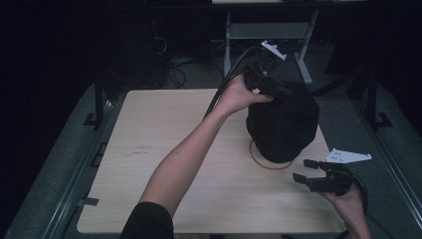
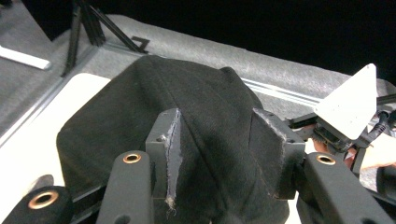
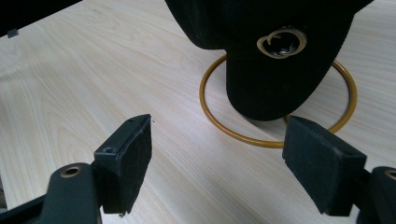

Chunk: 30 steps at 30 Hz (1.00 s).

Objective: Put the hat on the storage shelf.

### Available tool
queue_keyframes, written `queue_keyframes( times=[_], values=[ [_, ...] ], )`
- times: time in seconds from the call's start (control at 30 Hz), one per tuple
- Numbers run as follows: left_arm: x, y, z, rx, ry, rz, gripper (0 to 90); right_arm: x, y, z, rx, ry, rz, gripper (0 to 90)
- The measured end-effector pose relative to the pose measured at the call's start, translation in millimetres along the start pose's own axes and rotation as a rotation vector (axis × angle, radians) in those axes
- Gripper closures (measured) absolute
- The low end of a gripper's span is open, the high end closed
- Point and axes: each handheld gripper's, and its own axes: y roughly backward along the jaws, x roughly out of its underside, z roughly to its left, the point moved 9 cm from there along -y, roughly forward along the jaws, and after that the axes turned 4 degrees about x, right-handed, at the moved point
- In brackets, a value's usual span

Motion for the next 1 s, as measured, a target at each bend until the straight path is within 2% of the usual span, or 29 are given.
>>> queue_keyframes(
  times=[0.3,0.73,1.0],
  values=[
    [9.7,19.1,0.4,-0.017,0.002,-0.018,52.5,-0.4,-1.5,0.5,0.004,0.002,0.003,23.3],
    [41.1,39.0,5.3,-0.041,0.048,-0.045,50.6,1.4,-3.7,2.7,0.013,0.02,0.021,23.3],
    [57.3,52.0,8.5,-0.061,0.064,-0.048,48.6,0.9,-2.6,2.0,0.02,0.012,0.015,23.4]
  ],
)
